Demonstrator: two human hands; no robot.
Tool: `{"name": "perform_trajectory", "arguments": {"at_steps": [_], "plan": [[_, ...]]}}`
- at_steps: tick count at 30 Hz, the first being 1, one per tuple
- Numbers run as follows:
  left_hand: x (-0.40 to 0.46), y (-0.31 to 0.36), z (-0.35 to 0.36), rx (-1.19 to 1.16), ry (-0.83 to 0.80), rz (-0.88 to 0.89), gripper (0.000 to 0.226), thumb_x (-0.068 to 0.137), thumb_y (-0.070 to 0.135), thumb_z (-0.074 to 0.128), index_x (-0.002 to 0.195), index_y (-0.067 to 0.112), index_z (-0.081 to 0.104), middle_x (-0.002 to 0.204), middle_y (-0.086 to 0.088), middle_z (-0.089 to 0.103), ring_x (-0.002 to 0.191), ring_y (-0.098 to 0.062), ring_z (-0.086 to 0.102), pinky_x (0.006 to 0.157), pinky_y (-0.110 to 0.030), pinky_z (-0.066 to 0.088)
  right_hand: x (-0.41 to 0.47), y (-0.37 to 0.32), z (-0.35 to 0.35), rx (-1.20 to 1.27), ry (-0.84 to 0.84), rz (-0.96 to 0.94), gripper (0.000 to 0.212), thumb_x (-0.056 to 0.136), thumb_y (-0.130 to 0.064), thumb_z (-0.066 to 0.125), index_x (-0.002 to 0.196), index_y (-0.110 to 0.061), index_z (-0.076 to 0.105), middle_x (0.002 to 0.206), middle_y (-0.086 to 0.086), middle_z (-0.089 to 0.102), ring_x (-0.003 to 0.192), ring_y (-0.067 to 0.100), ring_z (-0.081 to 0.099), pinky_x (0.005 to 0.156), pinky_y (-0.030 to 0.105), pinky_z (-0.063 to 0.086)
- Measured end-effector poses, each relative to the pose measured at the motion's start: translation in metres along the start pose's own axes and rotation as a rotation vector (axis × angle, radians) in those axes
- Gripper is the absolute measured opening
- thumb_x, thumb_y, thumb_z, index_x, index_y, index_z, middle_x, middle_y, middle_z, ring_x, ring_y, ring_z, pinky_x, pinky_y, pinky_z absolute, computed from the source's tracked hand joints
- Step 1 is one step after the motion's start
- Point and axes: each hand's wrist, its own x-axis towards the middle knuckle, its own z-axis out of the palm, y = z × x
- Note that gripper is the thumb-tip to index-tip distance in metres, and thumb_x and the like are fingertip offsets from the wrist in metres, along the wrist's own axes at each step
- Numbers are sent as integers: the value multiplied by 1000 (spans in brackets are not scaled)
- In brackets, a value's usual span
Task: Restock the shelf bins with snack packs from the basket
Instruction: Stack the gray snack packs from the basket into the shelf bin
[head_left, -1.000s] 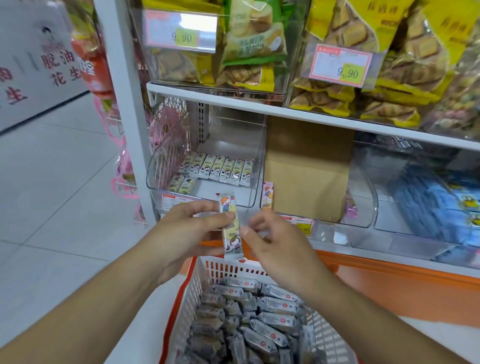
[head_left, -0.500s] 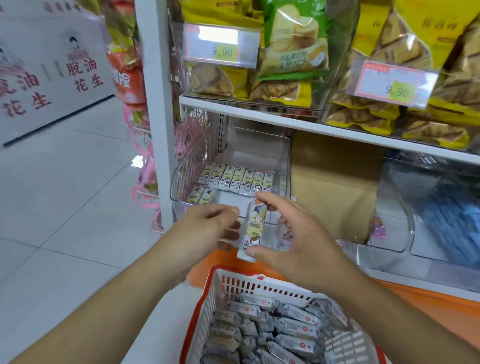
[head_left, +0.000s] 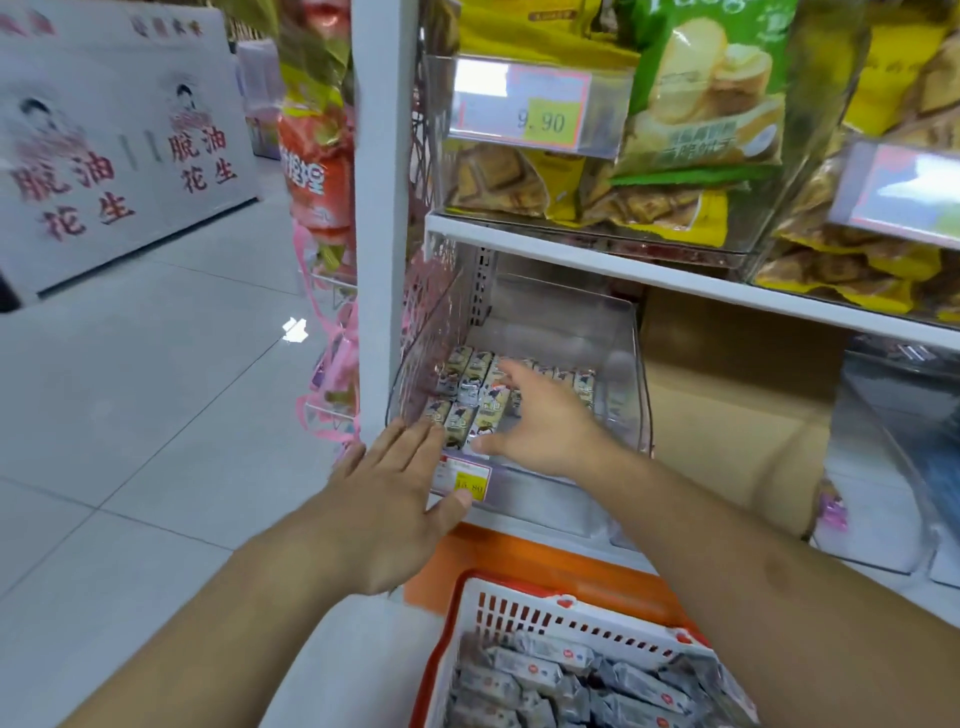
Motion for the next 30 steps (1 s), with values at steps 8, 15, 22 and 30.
{"name": "perform_trajectory", "arguments": {"at_steps": [8, 15, 22, 30], "plan": [[2, 0, 1, -25, -33, 15, 81, 103, 67, 21, 161, 28, -20, 167, 14, -28, 151, -7, -32, 128, -44, -8, 20, 10, 14, -31, -151, 11, 116, 73, -50, 90, 165, -43, 19, 146, -10, 60, 144, 29, 43, 117, 43, 42], [5, 2, 4, -30, -16, 12, 83, 102, 68, 21, 162, 27, -19, 168, 11, -27, 151, -9, -32, 129, -45, -6, 24, 11, 19, -69, -172, 27, 113, 80, -41, 86, 167, -37, 14, 150, -12, 56, 147, 33, 28, 120, 46, 34], [-2, 6, 1, -84, 88, 57, 79, 104, 61, 34, 165, 29, -5, 172, 11, -11, 158, -12, -12, 129, -41, -1, -2, 4, -3, 83, -84, 26, 104, 83, -50, 85, 164, -26, 26, 159, -7, 46, 148, 22, 41, 119, 40, 38], [-33, 25, 25, -159, 171, 150, 46, 102, 46, 51, 144, 27, 52, 140, 4, 54, 123, -18, 56, 104, -38, 48, -125, 8, -35, 354, 160, -188, 21, 98, -16, 65, 117, -26, 62, 98, -8, 65, 88, 13, 62, 75, 24, 49]]}}
